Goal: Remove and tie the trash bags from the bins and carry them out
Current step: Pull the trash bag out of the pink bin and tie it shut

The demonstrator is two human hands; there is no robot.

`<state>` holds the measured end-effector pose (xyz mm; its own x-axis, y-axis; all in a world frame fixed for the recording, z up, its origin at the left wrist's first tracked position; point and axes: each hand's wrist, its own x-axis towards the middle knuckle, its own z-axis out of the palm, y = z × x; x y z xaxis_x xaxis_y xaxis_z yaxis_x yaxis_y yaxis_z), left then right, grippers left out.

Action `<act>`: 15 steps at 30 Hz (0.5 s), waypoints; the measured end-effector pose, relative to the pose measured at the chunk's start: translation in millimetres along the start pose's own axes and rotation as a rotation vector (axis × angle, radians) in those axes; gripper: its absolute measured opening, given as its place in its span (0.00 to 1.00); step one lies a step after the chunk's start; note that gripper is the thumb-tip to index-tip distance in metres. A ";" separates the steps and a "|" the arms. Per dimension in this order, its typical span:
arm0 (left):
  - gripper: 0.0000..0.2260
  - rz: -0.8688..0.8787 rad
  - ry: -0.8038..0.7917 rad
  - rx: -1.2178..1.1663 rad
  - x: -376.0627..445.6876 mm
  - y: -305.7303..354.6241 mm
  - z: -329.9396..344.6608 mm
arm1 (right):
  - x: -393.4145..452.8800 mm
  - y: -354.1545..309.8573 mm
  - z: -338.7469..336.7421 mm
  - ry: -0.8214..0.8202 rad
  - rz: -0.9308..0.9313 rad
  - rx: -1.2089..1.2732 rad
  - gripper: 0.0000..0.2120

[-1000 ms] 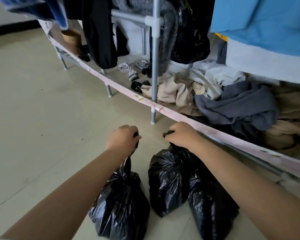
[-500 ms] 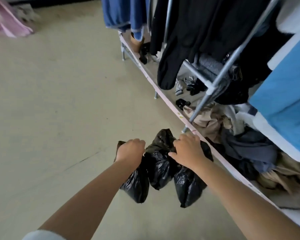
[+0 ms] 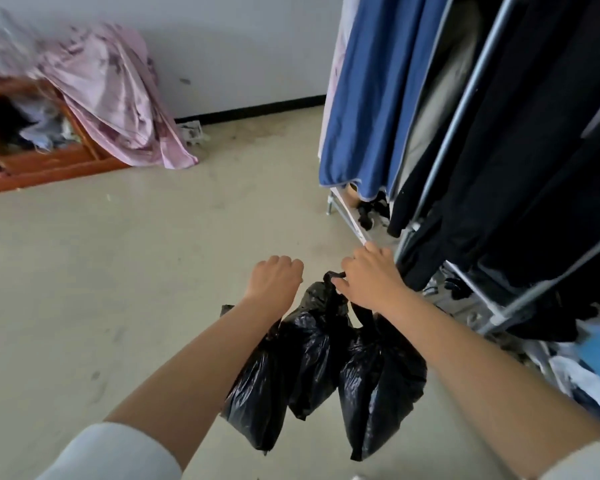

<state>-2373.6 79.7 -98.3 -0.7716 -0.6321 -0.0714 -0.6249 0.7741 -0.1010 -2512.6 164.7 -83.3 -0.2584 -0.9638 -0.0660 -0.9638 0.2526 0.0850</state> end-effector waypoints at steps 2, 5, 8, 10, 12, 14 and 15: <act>0.13 -0.059 -0.001 0.006 28.4 -29.5 -16.2 | 41.5 -2.3 -15.8 0.010 -0.001 0.019 0.22; 0.13 -0.145 -0.008 0.025 79.2 -72.3 -36.1 | 113.5 -2.7 -33.2 0.035 -0.018 0.069 0.22; 0.13 -0.273 -0.036 0.026 133.5 -115.1 -54.9 | 190.5 -0.8 -46.8 0.022 -0.069 0.116 0.21; 0.13 -0.358 -0.043 0.005 169.2 -140.7 -64.2 | 241.9 3.1 -56.1 0.008 -0.103 0.137 0.21; 0.14 -0.419 -0.040 -0.023 204.9 -163.4 -71.2 | 292.4 7.7 -66.2 0.010 -0.118 0.153 0.21; 0.14 -0.456 -0.031 -0.054 243.3 -184.9 -77.0 | 342.7 11.5 -76.0 0.023 -0.128 0.168 0.20; 0.13 -0.470 -0.023 -0.069 263.9 -196.2 -79.6 | 367.6 12.9 -80.6 0.033 -0.131 0.171 0.20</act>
<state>-2464.0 -236.4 -18.3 -0.4013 -0.9143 -0.0557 -0.9125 0.4043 -0.0619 -2614.7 -193.2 -26.4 -0.1305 -0.9909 -0.0326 -0.9868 0.1330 -0.0922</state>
